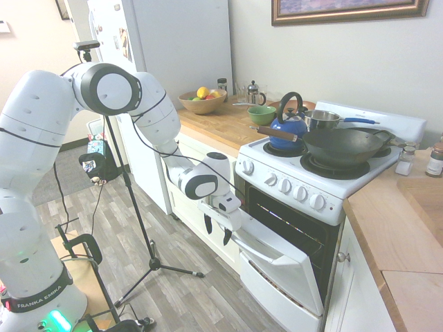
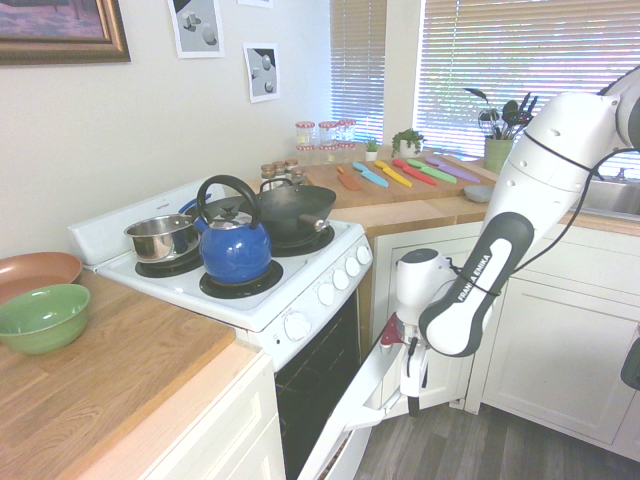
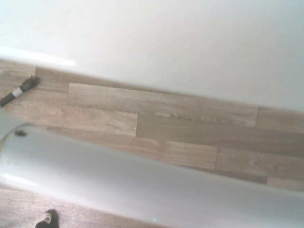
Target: Close the oven
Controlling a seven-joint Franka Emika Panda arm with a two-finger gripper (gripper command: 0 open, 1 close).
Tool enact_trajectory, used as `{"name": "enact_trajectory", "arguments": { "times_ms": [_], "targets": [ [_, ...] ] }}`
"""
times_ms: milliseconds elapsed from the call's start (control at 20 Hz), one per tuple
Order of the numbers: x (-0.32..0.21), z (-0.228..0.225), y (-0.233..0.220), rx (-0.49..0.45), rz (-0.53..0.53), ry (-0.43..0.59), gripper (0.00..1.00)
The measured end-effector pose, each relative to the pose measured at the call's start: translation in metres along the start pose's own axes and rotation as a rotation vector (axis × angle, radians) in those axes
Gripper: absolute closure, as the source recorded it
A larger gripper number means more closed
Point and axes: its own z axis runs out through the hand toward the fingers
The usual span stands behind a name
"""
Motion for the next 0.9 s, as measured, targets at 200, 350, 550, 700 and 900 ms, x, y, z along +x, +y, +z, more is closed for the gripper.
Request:
{"name": "enact_trajectory", "arguments": {
  "times_ms": [200, 350, 550, 700, 900],
  "targets": [
    [0.011, -0.001, -0.014, -0.007, -0.019, 0.003, 0.0],
    [0.019, 0.0, -0.024, -0.012, -0.034, 0.008, 0.0],
    [0.025, -0.028, -0.04, 0.011, -0.05, 0.04, 0.0],
    [0.015, -0.076, -0.037, -0.004, -0.041, 0.028, 0.0],
    [-0.014, -0.135, -0.004, -0.039, 0.004, -0.012, 0.0]
  ]
}}
